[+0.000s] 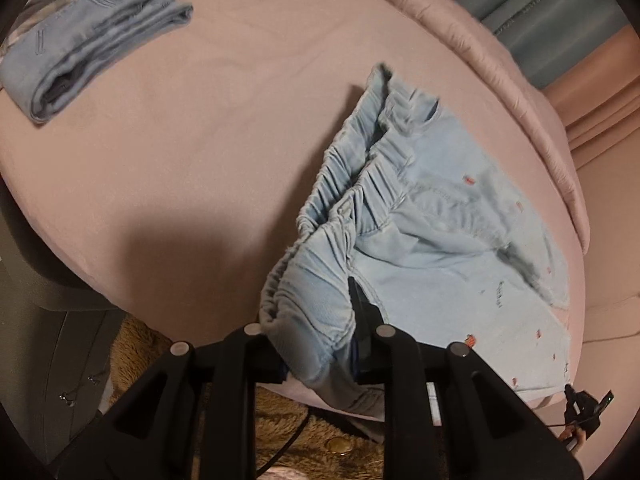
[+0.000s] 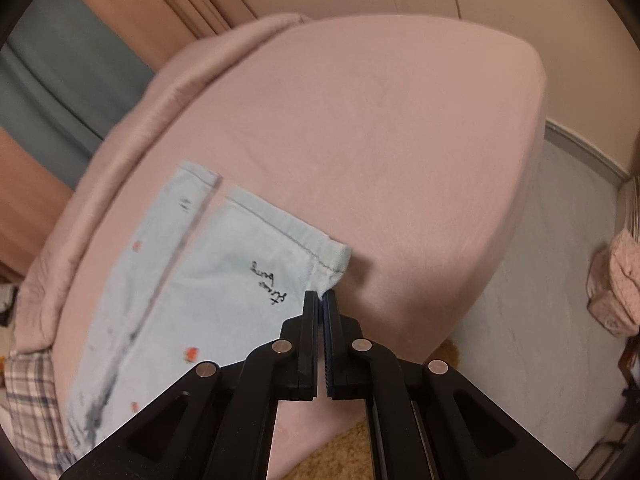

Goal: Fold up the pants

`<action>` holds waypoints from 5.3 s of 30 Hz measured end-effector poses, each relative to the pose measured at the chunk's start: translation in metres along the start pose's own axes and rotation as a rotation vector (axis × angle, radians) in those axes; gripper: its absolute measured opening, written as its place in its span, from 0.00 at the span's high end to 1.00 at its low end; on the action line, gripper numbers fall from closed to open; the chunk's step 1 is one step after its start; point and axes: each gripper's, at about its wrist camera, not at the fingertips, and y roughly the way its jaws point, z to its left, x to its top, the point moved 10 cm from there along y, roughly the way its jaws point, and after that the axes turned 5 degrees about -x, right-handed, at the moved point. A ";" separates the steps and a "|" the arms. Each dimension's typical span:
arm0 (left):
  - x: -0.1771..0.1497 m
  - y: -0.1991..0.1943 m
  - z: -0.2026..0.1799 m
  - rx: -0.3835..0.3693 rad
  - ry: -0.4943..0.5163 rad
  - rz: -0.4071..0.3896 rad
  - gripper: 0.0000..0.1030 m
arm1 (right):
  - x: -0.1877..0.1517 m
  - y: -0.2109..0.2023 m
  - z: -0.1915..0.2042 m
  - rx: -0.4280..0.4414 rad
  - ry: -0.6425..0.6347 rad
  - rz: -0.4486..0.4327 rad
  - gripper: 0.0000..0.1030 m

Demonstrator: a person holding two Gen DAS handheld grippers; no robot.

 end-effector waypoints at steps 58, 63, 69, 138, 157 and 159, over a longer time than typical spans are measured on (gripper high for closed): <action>-0.019 0.061 -0.149 -0.050 0.226 0.060 0.26 | -0.019 0.211 0.353 -0.114 -0.371 0.198 0.80; -0.018 0.056 -0.152 -0.073 0.214 0.050 0.26 | -0.028 0.191 0.352 -0.024 -0.357 0.221 0.94; -0.001 0.040 -0.155 -0.128 0.180 -0.009 0.25 | -0.043 0.100 0.346 0.189 -0.375 0.110 0.94; 0.070 0.039 -0.205 -0.199 0.171 -0.118 0.98 | -0.094 0.049 0.222 0.228 -0.342 0.202 0.94; 0.094 0.125 -0.199 -0.106 0.079 0.021 0.96 | -0.096 0.056 0.215 0.234 -0.344 0.227 0.94; 0.092 0.123 -0.199 -0.114 0.076 0.003 0.94 | -0.096 0.057 0.214 0.237 -0.341 0.236 0.94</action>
